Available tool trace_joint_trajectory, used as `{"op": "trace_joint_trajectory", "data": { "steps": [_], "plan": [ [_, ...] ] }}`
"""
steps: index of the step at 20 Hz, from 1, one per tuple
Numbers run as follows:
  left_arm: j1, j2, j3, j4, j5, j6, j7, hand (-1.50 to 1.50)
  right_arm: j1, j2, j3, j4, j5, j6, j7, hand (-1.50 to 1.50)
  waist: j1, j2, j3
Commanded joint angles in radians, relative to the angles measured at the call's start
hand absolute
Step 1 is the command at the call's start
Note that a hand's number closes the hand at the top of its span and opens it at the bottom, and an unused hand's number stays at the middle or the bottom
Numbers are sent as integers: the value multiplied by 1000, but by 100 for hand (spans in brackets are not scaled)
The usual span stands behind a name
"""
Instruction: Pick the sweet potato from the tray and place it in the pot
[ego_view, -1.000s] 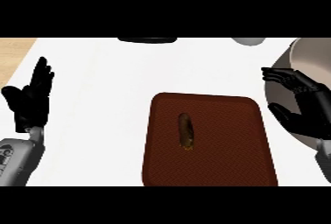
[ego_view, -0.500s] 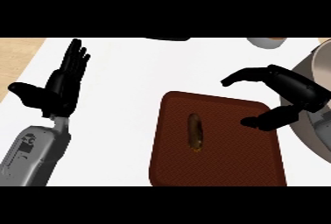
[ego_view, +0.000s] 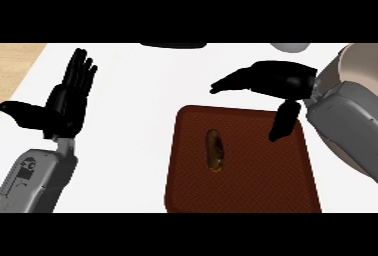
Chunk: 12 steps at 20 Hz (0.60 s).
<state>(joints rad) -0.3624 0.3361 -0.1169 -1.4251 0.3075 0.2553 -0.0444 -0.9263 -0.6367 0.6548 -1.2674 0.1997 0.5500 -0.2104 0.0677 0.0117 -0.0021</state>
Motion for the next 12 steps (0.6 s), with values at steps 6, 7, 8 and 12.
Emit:
{"op": "trace_joint_trajectory", "data": {
  "steps": [6,7,8,12],
  "plan": [
    [43,-8,14,-55,-18,28,44,0,-128,247,139,111,172,147,148,-150,-47,-11,2],
    [30,14,45,-38,6,-17,15,0,-200,276,126,196,180,182,143,-150,-39,-7,1],
    [24,58,95,-19,47,-60,45,0,-138,282,148,130,208,160,175,-150,-52,-11,1],
    [57,-3,61,-21,-12,-18,0,0,-88,359,156,126,264,188,265,-150,-63,-11,2]
  ]
}}
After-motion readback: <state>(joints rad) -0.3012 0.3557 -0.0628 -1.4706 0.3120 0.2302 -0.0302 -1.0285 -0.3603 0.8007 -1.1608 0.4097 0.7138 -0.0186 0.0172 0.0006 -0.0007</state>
